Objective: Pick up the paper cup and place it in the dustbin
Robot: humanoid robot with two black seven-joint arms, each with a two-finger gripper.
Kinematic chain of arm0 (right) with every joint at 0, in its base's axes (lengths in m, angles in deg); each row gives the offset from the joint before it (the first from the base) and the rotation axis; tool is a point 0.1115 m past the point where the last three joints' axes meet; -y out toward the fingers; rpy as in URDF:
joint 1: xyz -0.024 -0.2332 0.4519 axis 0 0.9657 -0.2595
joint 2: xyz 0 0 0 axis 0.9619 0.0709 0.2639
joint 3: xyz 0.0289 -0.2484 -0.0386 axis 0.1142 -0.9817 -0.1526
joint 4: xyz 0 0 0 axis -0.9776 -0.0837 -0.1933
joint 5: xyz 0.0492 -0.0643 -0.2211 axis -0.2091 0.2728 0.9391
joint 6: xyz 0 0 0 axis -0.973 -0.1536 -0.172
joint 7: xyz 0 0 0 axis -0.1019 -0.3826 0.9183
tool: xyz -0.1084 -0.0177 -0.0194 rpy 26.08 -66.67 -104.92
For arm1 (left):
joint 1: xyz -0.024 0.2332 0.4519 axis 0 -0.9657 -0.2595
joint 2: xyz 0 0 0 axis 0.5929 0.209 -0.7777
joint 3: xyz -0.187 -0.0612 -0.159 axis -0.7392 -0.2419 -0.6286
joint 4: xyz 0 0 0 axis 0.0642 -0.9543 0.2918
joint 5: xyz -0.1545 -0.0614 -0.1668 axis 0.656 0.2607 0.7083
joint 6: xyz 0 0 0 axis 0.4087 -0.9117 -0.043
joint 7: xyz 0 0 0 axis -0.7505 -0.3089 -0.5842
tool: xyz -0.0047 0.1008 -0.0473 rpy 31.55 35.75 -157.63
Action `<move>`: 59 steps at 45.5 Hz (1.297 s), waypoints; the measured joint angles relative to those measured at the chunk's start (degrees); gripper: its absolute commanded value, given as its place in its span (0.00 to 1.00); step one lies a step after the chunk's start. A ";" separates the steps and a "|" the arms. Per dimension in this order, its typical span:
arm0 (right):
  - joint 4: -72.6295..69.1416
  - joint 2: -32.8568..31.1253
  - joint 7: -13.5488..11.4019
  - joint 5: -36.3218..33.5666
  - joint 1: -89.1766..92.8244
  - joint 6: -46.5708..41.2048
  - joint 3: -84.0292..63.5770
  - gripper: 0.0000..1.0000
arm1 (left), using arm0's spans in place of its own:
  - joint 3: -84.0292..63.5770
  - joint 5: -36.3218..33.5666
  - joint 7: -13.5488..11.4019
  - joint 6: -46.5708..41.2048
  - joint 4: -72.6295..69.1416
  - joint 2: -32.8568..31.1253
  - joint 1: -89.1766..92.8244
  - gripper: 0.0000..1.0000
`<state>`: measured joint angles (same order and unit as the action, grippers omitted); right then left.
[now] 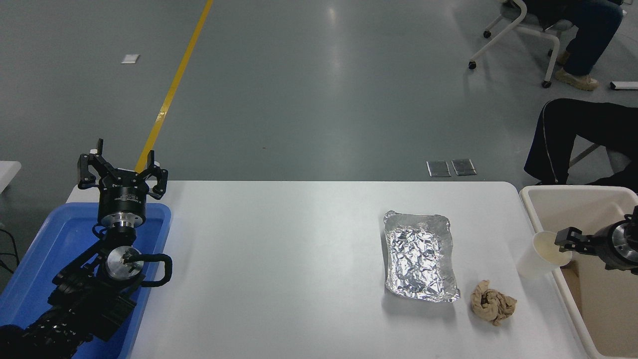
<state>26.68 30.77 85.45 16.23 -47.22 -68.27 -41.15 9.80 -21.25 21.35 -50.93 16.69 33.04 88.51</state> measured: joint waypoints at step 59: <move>-29.72 -14.68 0.02 0.84 -28.59 -0.02 -11.07 0.00 | 0.01 -0.06 0.05 0.04 0.01 0.00 0.03 0.99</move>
<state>-3.04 16.09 85.46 17.07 -75.81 -68.28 -52.23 9.81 -21.31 21.40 -50.89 16.70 33.04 88.54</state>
